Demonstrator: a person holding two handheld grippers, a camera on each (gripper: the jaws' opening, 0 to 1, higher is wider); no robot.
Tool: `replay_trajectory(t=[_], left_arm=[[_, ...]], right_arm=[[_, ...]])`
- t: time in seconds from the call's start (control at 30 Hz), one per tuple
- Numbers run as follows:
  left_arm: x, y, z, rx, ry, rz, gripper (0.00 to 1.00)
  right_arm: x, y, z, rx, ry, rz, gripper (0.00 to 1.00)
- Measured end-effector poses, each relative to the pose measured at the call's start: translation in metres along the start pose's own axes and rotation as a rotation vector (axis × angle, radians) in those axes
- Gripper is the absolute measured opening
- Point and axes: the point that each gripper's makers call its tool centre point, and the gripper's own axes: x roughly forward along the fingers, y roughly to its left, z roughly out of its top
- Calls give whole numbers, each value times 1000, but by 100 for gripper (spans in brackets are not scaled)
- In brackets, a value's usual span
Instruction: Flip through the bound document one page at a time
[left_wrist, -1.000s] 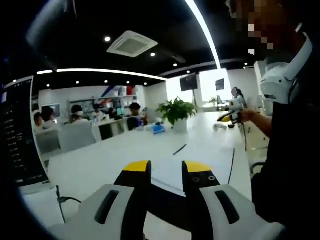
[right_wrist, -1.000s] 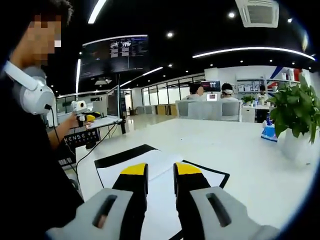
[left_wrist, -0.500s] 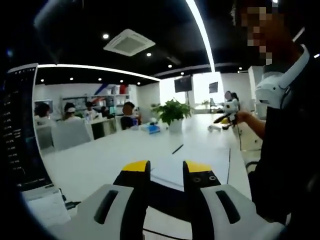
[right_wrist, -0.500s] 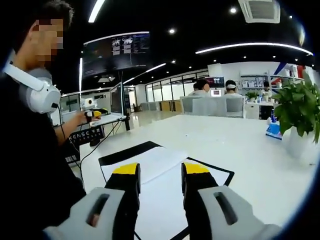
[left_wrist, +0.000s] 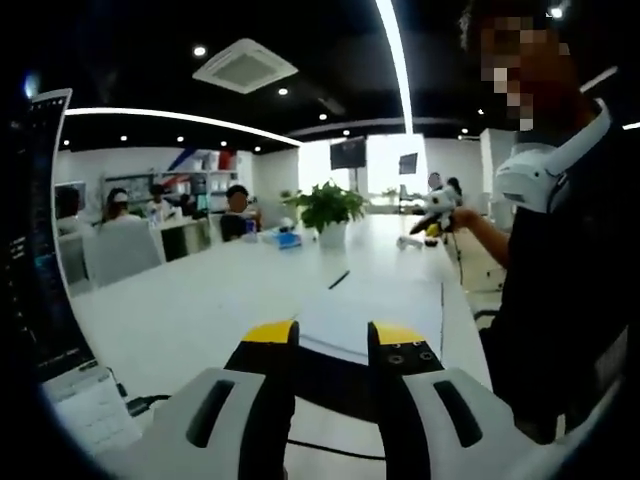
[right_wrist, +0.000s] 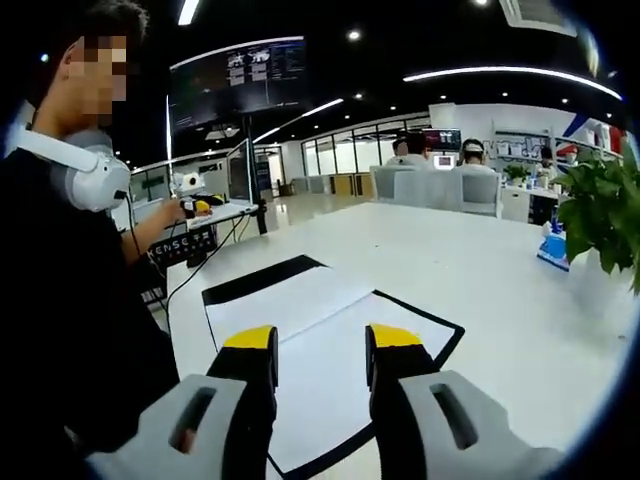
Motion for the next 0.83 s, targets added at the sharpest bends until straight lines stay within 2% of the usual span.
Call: replay_trajectory(t=[0.13,0.5,0.83], left_arm=[[3,1,-6,-12,12,-5,31],[3,8,-18,-24,75,-10,32],[1,9,-15,-28,67,-4,33]], right_arm=[[-5,-3,-1,3,-6,-2,34],[-8,-7,-14,-1,31,-5,34],[-3,-4,-15,-3,38,-9,33]])
